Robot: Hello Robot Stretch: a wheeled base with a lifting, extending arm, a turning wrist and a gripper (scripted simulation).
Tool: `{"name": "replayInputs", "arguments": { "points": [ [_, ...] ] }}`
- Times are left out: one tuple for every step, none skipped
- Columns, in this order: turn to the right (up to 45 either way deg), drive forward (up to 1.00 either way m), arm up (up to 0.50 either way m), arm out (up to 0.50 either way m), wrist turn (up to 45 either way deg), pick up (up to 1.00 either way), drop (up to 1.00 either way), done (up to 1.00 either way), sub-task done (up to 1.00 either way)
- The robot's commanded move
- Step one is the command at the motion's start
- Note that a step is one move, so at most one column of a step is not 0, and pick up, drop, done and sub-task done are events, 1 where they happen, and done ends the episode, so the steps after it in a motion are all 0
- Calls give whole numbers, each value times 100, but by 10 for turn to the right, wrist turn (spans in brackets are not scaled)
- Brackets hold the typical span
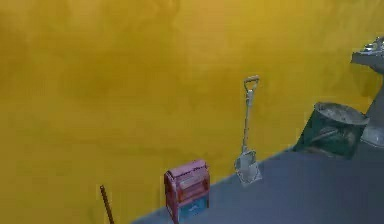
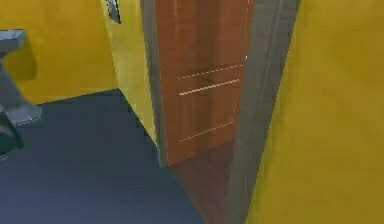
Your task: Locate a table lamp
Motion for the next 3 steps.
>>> {"name": "replayInputs", "arguments": {
  "points": [
    [450, 0, 0, 0, 0, 0, 0, 0, 0],
    [240, 0, 0, 0, 0, 0, 0, 0, 0],
    [0, 75, 0, 0, 0, 0, 0, 0, 0]
  ]
}}
